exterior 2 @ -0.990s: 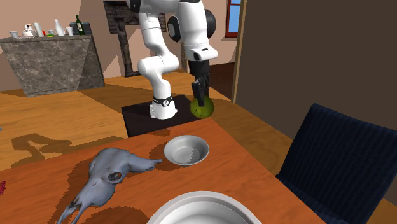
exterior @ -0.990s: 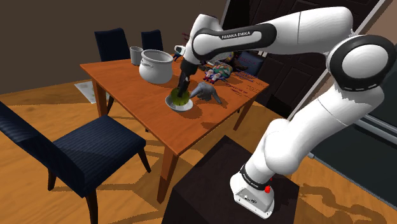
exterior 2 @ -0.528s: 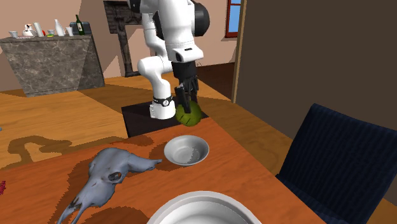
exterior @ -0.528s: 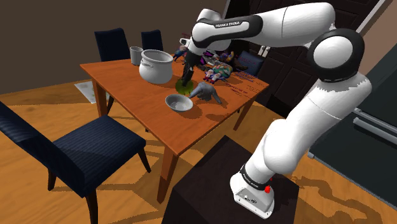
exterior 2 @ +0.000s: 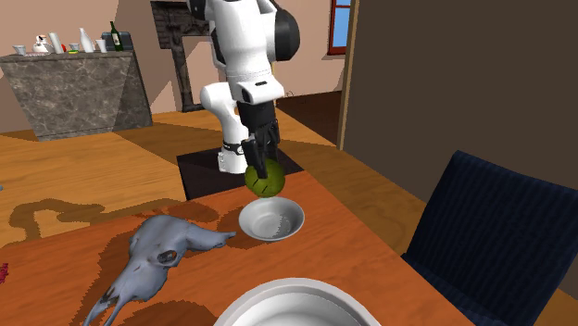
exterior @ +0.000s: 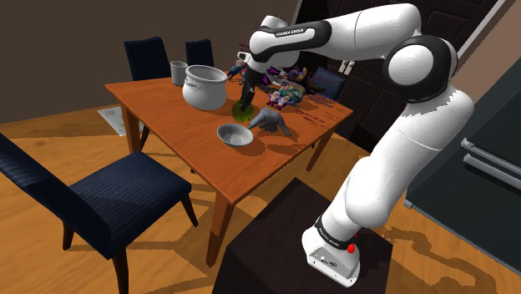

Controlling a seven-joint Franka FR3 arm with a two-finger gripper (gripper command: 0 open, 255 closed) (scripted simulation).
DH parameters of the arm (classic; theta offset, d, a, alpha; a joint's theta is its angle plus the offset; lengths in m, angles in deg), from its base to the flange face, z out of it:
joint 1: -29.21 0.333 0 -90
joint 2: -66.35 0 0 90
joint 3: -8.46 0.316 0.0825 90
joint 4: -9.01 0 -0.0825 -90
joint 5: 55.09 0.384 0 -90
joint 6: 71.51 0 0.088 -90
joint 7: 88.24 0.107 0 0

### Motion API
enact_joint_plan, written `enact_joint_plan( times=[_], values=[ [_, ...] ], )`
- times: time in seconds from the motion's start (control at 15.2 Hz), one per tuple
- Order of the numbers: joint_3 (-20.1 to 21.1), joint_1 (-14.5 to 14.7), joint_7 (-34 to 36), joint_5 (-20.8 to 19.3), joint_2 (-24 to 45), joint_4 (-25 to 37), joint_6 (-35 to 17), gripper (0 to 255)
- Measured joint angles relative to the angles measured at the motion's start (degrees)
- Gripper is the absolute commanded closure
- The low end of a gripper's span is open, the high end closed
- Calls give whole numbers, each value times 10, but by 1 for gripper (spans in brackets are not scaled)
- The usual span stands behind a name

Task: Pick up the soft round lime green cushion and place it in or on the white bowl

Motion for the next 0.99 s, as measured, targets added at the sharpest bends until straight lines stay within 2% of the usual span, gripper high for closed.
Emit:
enact_joint_plan(
  times=[0.99],
  values=[
    [0,0,-30,29,43,-62,-99,255]
  ],
)
